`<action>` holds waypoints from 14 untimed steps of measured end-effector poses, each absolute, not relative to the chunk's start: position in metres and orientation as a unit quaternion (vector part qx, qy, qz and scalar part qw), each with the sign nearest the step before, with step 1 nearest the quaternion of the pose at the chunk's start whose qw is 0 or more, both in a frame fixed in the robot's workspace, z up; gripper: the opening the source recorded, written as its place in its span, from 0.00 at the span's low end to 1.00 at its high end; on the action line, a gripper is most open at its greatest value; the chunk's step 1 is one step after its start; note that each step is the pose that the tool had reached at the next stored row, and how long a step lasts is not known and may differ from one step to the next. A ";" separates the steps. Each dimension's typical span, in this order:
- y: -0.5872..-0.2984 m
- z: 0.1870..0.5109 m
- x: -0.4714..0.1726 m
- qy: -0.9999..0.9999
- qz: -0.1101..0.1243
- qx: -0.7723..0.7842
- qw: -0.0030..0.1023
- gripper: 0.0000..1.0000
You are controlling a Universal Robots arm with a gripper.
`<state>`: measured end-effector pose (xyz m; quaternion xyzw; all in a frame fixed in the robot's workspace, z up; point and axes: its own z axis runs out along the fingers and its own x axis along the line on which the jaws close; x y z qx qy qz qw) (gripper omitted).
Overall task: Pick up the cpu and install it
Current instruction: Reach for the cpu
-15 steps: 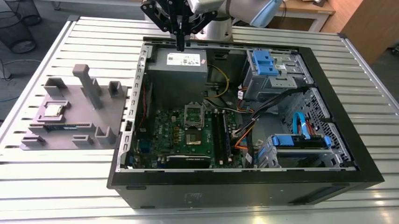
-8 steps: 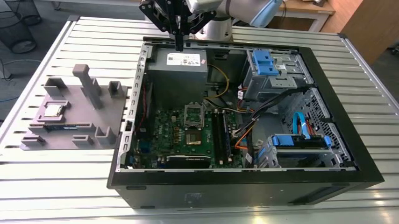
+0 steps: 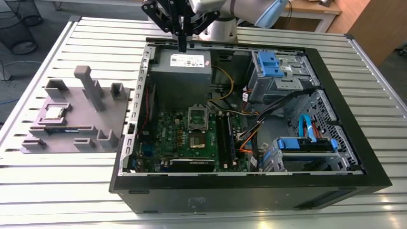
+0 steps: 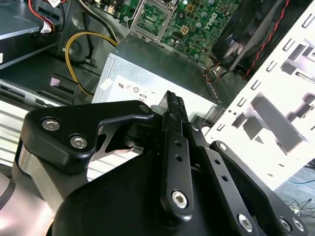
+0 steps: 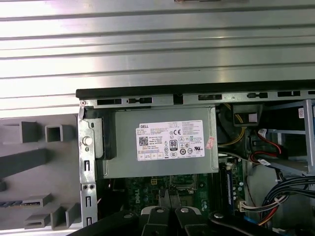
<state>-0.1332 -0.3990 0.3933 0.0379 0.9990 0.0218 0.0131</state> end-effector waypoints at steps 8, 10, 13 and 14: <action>-0.399 0.393 -0.145 0.999 0.022 0.038 0.013 0.11; -0.399 0.393 -0.150 0.999 0.022 0.038 0.014 0.11; -0.399 0.393 -0.156 0.999 0.022 0.038 0.014 0.11; -0.399 0.393 -0.158 0.999 0.022 0.038 0.014 0.11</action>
